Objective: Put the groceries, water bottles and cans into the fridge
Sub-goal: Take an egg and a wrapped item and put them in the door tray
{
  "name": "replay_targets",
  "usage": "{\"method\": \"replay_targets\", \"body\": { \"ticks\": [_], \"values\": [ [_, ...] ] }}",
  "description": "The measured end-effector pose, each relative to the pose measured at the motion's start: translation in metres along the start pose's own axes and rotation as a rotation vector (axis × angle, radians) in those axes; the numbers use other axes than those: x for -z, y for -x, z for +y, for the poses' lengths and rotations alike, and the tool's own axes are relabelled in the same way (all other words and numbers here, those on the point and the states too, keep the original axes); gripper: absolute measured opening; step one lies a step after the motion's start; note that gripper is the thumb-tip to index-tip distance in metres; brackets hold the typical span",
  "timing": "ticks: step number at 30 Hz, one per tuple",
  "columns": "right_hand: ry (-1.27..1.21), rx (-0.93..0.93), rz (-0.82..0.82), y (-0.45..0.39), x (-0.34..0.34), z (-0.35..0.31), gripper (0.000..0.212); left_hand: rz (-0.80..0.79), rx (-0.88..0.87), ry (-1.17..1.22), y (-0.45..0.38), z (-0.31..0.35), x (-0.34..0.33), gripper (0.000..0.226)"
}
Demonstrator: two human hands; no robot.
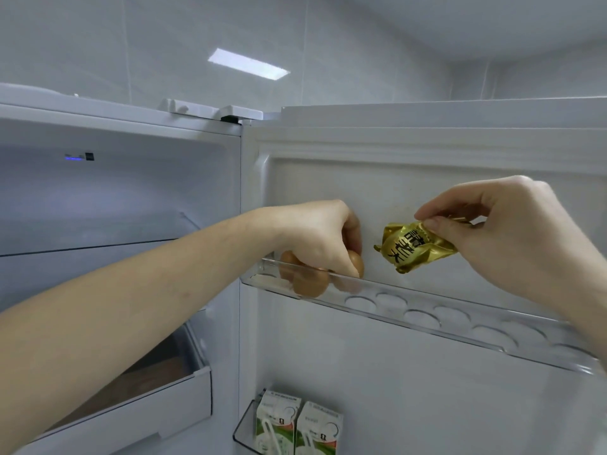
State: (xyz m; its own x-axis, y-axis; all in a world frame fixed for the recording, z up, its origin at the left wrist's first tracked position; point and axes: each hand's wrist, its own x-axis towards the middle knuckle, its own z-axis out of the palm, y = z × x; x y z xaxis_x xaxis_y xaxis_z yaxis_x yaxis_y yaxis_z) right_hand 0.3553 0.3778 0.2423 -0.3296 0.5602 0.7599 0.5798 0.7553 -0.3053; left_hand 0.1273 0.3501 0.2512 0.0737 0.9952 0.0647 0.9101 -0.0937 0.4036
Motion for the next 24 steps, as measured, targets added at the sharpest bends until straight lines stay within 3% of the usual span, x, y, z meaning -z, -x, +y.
{"method": "replay_targets", "body": {
  "ticks": [10,17,24],
  "values": [
    [-0.035,-0.005,-0.096,0.0,-0.007,0.005,0.026,-0.059,0.064,-0.058,-0.005,-0.002,-0.002,0.053],
    [-0.025,-0.05,-0.115,0.003,-0.012,0.009,0.026,-0.097,0.008,0.006,0.002,-0.002,0.005,0.05],
    [-0.013,-0.092,-0.138,0.0,-0.013,0.009,0.024,0.13,-0.062,-0.027,0.013,-0.007,0.011,0.041]
  ]
}}
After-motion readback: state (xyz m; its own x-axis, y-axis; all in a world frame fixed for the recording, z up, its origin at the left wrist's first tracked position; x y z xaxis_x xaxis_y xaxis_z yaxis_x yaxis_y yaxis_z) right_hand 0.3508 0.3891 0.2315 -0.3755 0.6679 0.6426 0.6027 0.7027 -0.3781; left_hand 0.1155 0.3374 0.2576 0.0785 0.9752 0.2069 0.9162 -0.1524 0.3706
